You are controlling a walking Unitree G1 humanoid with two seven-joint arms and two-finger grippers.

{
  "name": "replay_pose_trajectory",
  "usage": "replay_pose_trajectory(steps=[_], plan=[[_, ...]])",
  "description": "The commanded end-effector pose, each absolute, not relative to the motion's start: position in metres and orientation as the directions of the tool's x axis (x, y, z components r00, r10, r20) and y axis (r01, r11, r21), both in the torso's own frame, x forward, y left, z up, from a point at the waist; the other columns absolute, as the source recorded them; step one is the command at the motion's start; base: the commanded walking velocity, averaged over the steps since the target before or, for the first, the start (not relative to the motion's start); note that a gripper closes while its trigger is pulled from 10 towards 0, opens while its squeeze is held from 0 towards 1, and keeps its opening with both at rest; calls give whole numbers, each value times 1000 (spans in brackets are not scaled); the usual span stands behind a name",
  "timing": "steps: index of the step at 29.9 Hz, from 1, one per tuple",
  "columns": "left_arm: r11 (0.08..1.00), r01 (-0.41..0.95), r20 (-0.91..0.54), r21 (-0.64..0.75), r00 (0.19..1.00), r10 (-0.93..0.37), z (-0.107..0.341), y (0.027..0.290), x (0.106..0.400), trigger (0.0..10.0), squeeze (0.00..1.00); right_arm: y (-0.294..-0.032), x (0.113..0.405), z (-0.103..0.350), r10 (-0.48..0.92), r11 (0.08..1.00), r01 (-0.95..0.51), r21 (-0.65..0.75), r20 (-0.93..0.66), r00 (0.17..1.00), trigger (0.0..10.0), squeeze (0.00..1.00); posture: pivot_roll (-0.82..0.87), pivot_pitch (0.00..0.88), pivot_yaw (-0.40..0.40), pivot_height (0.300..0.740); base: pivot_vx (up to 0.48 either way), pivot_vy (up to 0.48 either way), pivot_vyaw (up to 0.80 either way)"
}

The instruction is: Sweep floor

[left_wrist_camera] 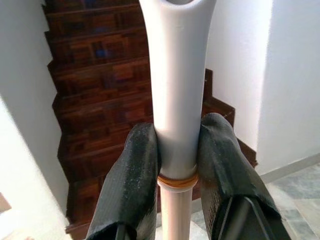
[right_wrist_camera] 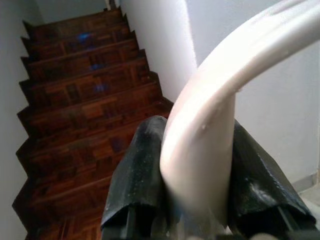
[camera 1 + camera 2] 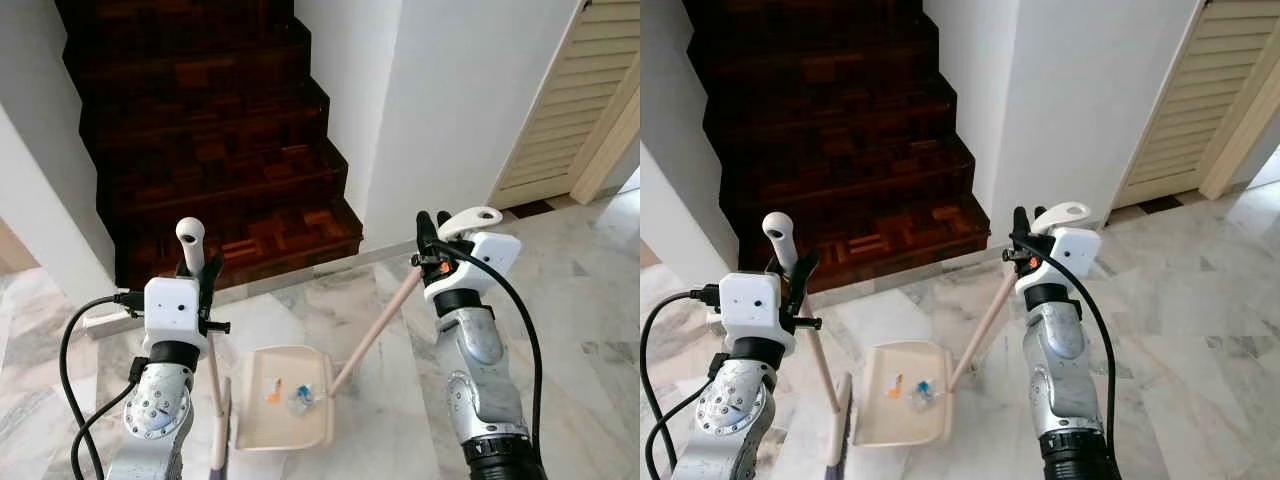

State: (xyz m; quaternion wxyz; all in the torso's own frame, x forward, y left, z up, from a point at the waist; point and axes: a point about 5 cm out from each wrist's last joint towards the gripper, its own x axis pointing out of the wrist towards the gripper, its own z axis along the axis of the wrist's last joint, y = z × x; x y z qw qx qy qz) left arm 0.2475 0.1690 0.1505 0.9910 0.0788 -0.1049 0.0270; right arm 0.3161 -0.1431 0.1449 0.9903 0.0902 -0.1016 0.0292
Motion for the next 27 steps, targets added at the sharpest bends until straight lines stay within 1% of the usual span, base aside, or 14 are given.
replay_pose_trajectory(steps=[1,11,27], plan=[[979,-103,260,173,964,55,161,173,250,10000,0,-137,319,160,53,975,-107,196,261,964,10000,0,43,10,-26,740,0,326,0],[978,-117,262,171,963,69,162,174,249,10000,0,-137,321,161,47,973,-102,206,255,966,10000,0,43,35,-25,740,0,324,0],[978,-112,262,178,963,62,163,173,249,10000,0,-134,322,161,59,971,-113,210,248,967,10000,0,49,46,-26,740,0,325,0]])
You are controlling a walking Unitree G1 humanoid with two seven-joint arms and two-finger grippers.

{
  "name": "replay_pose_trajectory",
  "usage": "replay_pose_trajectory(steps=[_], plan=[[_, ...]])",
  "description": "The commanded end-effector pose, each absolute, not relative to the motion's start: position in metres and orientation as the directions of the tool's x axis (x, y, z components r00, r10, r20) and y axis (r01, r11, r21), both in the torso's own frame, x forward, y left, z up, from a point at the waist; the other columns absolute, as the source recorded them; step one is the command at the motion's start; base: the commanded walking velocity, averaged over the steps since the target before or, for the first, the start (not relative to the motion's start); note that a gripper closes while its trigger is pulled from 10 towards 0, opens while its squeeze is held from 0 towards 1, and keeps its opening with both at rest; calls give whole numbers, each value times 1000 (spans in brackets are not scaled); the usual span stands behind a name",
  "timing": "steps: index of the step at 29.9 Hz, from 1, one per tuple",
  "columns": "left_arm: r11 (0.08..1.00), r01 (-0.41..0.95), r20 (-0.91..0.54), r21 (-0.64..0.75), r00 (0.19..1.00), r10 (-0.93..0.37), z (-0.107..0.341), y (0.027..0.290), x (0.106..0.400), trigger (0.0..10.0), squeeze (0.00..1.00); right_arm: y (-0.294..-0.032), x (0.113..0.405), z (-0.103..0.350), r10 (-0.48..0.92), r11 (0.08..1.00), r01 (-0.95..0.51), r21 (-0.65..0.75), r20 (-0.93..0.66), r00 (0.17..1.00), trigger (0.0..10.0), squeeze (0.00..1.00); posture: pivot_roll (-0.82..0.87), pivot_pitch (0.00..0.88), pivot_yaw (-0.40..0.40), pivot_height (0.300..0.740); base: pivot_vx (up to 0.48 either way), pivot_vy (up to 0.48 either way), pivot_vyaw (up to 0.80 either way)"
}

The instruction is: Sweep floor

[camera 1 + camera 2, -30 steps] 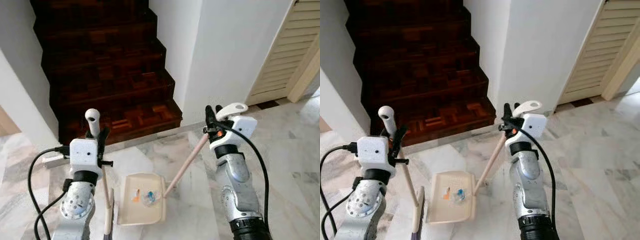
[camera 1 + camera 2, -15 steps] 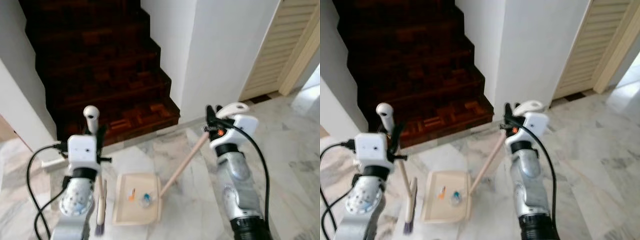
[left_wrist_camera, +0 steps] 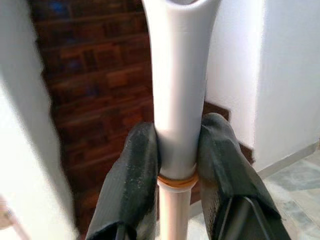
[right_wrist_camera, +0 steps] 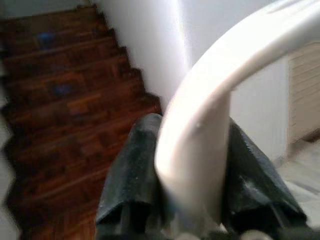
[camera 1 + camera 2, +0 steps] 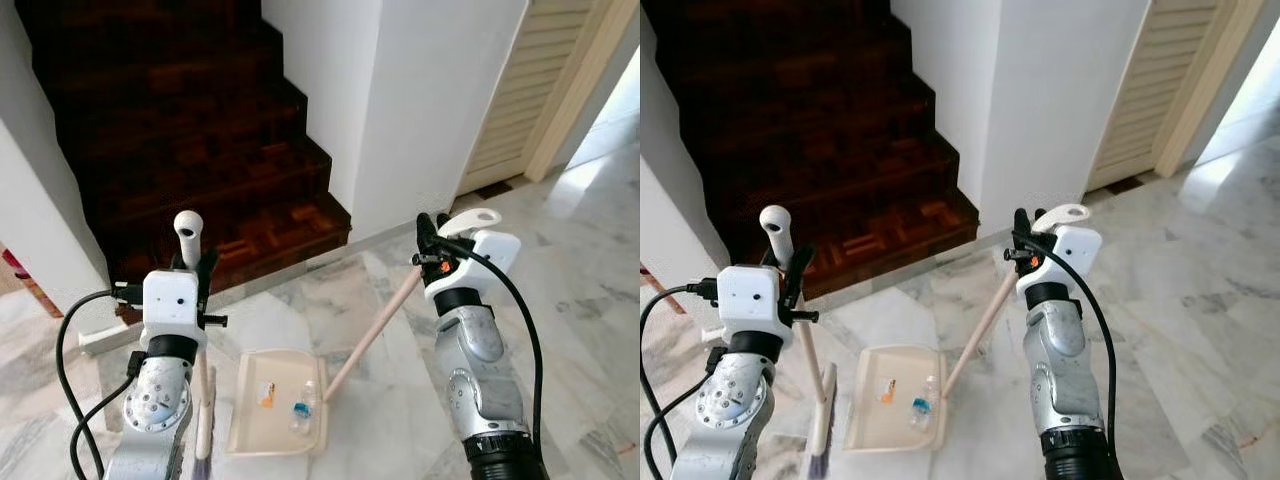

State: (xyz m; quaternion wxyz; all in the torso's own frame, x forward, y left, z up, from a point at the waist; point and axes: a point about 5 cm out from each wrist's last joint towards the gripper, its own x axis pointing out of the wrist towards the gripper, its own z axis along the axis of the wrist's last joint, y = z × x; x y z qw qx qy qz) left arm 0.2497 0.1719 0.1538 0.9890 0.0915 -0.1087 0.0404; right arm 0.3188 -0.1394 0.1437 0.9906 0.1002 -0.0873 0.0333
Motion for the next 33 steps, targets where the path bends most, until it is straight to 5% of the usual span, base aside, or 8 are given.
replay_pose_trajectory(steps=[1,33], plan=[[978,-112,262,177,963,63,163,173,250,10000,0,-134,322,161,58,971,-113,211,248,967,10000,0,49,46,-26,740,0,326,0],[973,-148,248,176,964,102,156,178,241,10000,0,-131,318,163,108,976,-152,156,258,960,10000,0,37,53,-34,740,0,335,138]])
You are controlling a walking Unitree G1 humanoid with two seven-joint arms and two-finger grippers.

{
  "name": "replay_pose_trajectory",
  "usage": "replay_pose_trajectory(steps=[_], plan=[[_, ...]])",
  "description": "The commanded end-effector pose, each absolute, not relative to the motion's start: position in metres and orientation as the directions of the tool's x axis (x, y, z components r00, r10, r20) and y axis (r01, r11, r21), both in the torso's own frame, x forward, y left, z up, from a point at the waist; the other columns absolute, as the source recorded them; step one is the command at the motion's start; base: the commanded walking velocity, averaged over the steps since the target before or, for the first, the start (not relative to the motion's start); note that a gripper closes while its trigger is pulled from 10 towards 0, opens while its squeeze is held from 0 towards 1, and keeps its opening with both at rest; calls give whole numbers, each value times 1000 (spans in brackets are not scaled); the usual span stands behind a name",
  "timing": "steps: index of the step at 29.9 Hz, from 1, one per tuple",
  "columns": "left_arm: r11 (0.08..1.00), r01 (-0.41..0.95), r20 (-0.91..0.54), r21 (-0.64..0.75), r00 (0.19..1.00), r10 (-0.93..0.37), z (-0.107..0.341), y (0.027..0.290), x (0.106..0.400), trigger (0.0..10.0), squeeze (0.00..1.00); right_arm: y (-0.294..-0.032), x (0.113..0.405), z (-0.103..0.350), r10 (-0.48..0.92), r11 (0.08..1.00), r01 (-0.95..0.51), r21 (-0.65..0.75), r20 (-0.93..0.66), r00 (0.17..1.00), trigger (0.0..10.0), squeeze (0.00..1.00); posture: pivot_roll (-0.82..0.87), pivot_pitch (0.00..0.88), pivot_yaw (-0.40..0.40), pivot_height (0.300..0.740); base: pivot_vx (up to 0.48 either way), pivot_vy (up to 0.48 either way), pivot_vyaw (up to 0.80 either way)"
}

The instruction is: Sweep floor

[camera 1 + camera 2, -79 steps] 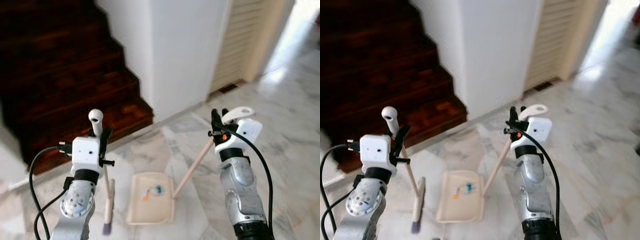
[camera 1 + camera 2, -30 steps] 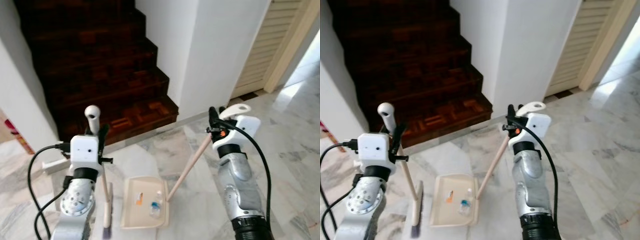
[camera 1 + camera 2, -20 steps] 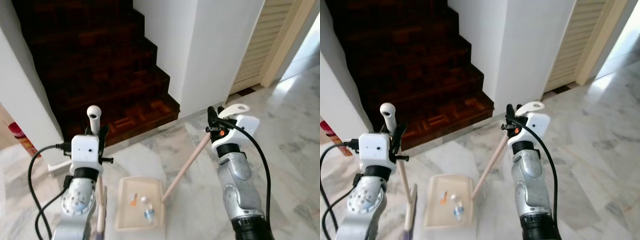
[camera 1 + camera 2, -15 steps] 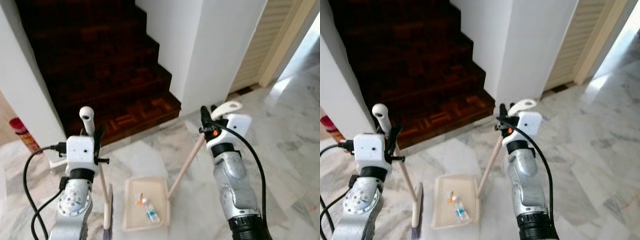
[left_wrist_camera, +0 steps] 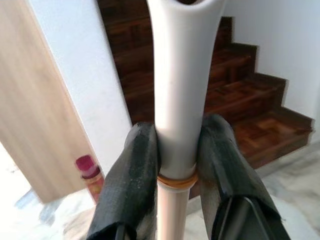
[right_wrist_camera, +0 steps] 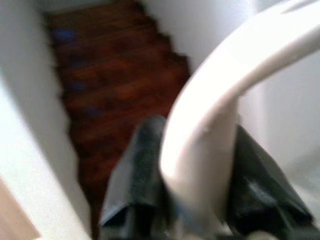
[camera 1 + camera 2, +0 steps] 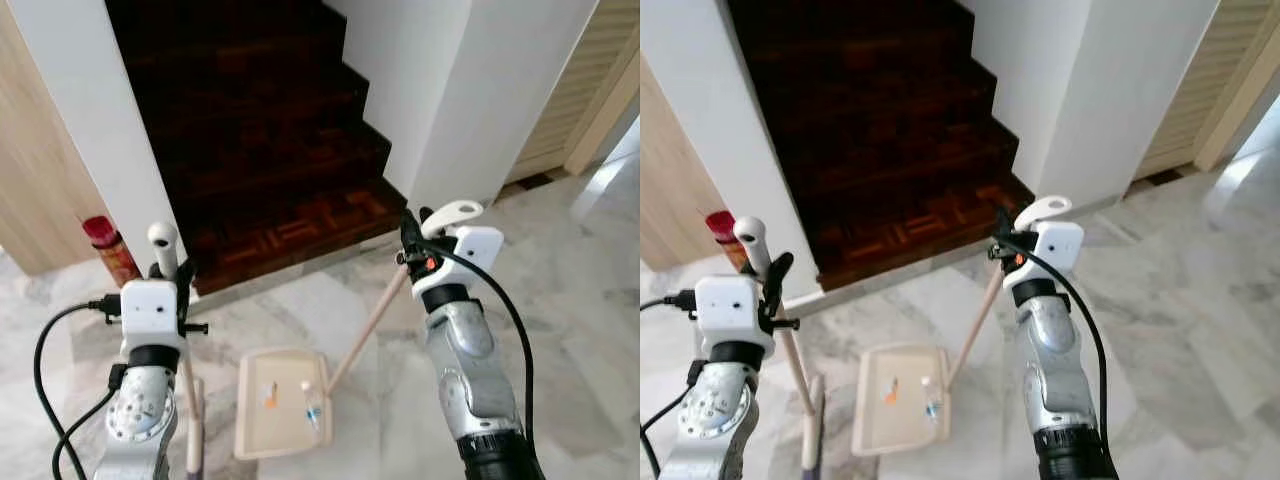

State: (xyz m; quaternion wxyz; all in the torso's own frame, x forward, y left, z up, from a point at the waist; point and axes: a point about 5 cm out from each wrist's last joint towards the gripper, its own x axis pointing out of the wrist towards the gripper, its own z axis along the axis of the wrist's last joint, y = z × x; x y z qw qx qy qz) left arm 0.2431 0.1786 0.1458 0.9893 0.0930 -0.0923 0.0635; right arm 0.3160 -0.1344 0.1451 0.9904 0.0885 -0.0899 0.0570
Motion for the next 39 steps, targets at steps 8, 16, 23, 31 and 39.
replay_pose_trajectory(steps=[8,16,23,31,39], plan=[[972,-147,253,182,962,98,156,180,241,10000,0,-131,318,163,112,972,-161,172,263,958,10000,0,38,23,-35,740,0,349,266],[974,-137,254,182,963,89,156,177,241,10000,0,-131,317,162,116,974,-162,158,263,958,10000,0,37,4,-34,740,0,352,0],[973,-129,257,190,963,78,155,176,240,10000,0,-129,316,162,124,971,-172,168,266,956,10000,0,45,0,-33,740,0,354,450],[972,-124,257,197,964,70,156,176,240,10000,0,-127,317,161,132,969,-181,171,265,955,10000,0,49,0,-29,740,0,354,0],[972,-117,264,202,963,61,158,175,242,10000,0,-124,317,162,141,966,-191,172,264,954,10000,0,53,0,-28,740,0,353,280]])
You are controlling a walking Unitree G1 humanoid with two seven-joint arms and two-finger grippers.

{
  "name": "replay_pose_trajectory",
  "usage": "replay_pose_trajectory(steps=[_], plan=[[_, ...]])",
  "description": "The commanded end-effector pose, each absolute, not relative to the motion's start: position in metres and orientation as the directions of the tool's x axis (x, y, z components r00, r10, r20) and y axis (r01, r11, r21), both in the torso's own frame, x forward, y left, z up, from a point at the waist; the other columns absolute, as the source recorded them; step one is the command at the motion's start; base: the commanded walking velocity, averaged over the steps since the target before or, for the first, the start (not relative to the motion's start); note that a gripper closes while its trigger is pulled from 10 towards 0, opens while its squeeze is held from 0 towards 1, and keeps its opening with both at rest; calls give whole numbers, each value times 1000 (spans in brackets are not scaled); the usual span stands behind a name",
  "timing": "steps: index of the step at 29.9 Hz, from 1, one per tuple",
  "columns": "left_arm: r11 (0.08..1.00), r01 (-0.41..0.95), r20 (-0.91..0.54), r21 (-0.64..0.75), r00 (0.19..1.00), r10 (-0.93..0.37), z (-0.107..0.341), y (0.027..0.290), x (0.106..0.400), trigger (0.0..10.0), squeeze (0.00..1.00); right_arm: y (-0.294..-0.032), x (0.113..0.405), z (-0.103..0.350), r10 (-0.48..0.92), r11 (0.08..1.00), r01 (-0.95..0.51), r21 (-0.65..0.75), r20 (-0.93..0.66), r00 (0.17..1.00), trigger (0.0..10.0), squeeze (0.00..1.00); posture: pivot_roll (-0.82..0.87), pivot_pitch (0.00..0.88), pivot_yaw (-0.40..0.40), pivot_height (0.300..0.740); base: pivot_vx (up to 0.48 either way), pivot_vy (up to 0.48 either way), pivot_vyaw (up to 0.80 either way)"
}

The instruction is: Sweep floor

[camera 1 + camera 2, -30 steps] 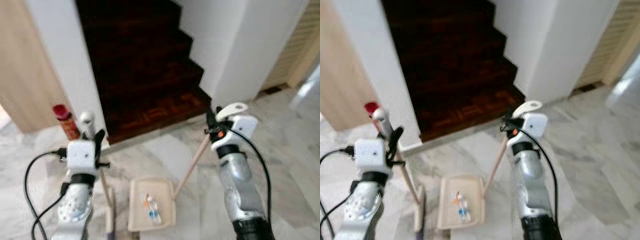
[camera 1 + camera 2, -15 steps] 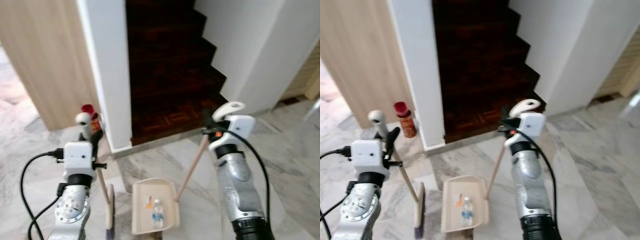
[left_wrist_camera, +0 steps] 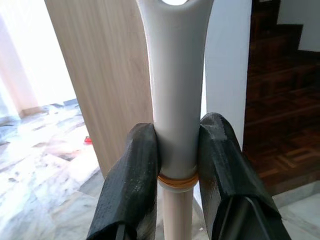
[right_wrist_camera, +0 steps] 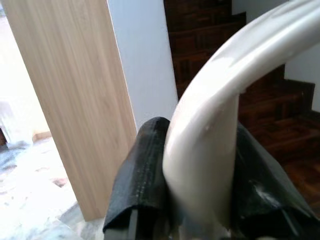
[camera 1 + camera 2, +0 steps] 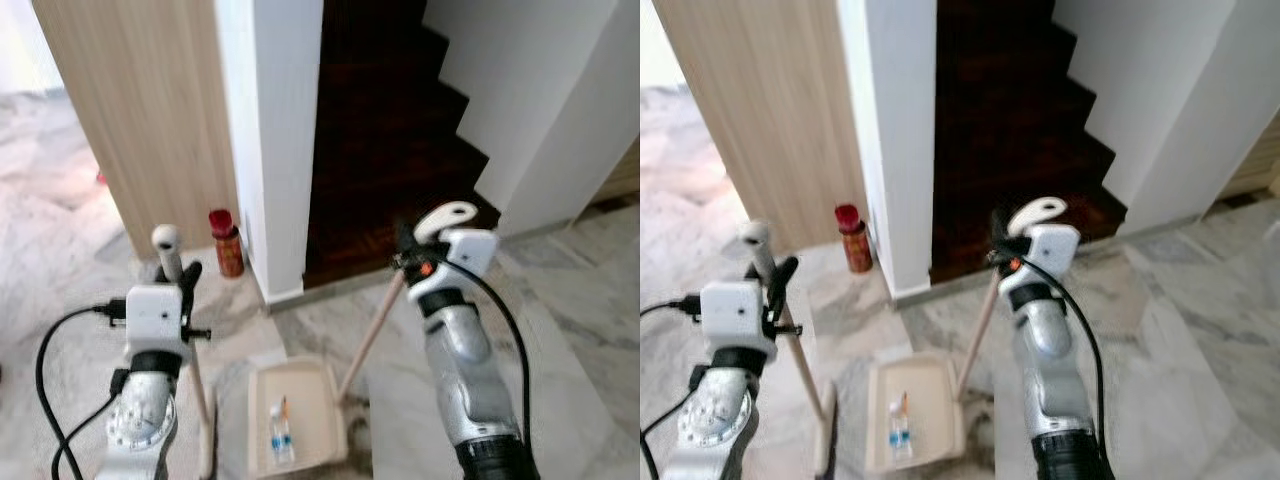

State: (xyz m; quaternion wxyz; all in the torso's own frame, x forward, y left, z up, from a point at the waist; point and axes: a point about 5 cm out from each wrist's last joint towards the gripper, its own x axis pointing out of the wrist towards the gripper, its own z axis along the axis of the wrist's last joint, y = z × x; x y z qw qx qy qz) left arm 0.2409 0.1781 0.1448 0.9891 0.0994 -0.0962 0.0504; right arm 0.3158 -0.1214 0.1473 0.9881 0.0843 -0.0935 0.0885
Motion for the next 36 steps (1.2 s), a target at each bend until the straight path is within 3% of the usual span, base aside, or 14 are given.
replay_pose_trajectory(steps=[1,19,27,36], plan=[[972,-118,264,203,962,61,158,175,243,10000,0,-124,317,162,142,966,-192,173,265,954,10000,0,54,0,-29,740,0,349,0],[968,-141,257,206,963,85,159,179,241,10000,0,-118,317,160,165,959,-214,186,247,955,10000,0,67,51,-28,740,0,358,0],[967,-148,255,207,962,93,160,180,242,10000,0,-117,318,160,165,959,-213,185,245,955,10000,0,69,56,-30,740,0,364,647],[967,-148,250,209,964,93,159,180,242,10000,0,-118,319,160,159,958,-208,196,236,959,10000,0,66,68,-28,740,0,364,0]])
